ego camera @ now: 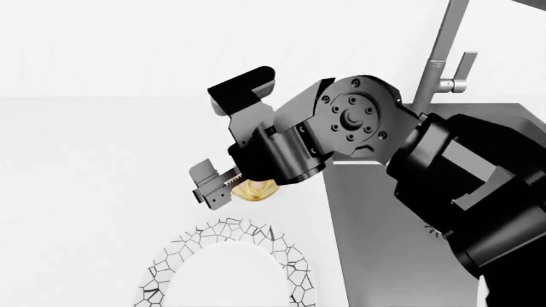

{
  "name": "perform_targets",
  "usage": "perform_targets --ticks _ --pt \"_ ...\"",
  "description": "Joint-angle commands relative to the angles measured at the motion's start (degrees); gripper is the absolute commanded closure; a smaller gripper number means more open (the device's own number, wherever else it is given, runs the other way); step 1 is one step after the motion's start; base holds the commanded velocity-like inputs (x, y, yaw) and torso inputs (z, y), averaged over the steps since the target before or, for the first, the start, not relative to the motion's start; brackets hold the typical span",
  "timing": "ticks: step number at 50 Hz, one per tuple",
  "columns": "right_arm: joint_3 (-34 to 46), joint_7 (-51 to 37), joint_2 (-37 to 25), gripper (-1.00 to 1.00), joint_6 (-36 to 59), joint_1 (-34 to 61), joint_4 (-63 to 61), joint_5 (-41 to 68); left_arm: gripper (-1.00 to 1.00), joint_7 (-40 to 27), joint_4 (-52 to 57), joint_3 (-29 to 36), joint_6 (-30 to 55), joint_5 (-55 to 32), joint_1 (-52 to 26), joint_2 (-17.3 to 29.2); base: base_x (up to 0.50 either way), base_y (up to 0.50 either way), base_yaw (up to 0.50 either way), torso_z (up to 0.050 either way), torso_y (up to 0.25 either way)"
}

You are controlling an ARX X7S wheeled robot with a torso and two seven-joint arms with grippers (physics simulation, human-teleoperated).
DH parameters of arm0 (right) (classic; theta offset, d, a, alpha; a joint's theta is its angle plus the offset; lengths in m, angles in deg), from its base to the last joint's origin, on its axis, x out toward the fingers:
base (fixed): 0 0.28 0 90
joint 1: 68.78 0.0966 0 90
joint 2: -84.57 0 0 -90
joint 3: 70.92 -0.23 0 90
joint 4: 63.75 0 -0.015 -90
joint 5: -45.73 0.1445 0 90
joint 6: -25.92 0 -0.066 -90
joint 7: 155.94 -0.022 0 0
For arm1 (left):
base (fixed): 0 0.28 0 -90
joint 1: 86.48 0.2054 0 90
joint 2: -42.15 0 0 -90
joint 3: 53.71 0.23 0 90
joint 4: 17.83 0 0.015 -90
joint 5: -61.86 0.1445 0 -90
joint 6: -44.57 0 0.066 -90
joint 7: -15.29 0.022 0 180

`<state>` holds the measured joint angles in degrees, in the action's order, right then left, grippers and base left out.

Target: Place the pastries on the plates.

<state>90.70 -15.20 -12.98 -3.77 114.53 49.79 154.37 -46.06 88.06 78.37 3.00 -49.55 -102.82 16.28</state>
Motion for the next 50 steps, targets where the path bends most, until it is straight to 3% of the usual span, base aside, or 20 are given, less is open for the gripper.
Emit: perform_targets --ticks 1,39,45,46,50 --pt "2.8 0.07 -0.4 -1.0 0.51 -2.65 0.48 1.33 -1.0 0.15 -0.08 -0.13 -0.06 0.16 0.24 0.01 0.0 0.0 0.0 0.0 0.0" --pt "12.17 -7.7 2.69 -1.0 11.87 -1.52 2.97 6.4 -1.0 0.37 -0.01 -0.62 -0.42 0.24 0.97 -0.17 0.0 0.0 0.0 -0.002 0.0" --pt "13.29 -2.35 3.33 -1.0 11.39 -0.39 -0.31 -1.89 -1.0 0.39 0.13 -0.72 -0.52 0.27 1.21 0.02 0.0 0.0 0.0 -0.002 0.0" --pt "13.46 -1.67 3.36 1.0 11.14 -0.25 -0.63 -3.01 -1.0 0.38 0.14 -0.75 -0.53 0.24 1.24 0.08 0.0 0.0 0.0 0.0 0.0" --pt "13.81 0.15 3.29 1.0 10.75 0.07 -2.12 -5.22 -1.0 0.43 0.17 -0.85 -0.53 0.25 1.3 0.24 0.0 0.0 0.0 -0.003 0.0"
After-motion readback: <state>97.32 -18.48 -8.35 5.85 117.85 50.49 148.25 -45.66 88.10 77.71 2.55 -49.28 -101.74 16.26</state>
